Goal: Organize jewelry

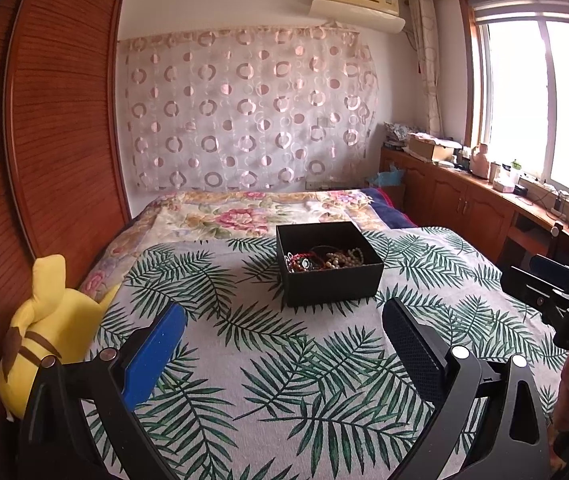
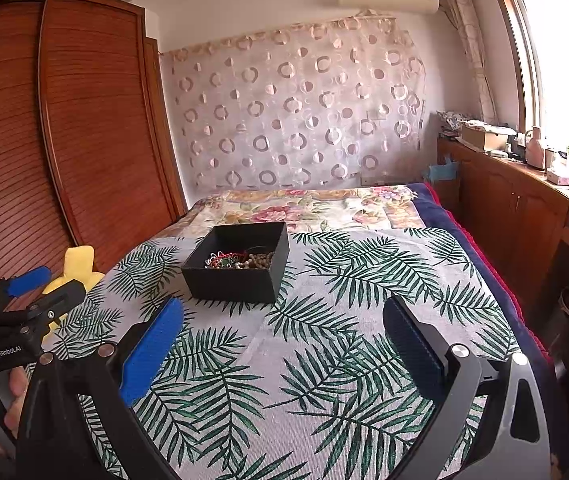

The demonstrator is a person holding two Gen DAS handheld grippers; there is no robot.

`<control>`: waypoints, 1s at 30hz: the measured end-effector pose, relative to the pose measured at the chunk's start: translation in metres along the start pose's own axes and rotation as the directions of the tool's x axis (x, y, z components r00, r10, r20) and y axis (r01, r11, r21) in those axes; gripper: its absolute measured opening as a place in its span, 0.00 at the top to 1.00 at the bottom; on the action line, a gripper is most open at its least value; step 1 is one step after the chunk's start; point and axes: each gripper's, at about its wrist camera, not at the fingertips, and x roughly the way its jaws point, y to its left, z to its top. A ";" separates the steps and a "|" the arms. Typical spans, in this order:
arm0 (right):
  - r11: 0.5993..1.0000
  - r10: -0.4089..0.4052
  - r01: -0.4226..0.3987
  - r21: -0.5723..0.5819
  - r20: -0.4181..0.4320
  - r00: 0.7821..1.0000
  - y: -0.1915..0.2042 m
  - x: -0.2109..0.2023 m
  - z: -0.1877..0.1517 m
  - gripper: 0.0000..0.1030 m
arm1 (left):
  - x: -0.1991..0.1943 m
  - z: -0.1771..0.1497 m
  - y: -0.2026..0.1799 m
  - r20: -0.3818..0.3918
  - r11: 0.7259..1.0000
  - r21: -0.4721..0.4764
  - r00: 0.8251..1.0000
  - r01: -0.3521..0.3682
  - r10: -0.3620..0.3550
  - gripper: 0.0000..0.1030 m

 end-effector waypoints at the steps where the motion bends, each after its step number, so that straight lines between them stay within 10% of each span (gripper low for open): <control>1: 1.000 0.000 0.000 0.000 0.000 1.000 0.000 0.000 0.000 0.02 | 0.000 0.000 0.000 0.000 1.000 -0.002 1.000 0.004 -0.004 0.07; 30: 1.000 0.000 0.000 -0.004 0.003 1.000 0.002 0.001 -0.001 0.02 | -0.003 0.002 0.000 0.013 1.000 -0.008 1.000 0.017 -0.016 0.07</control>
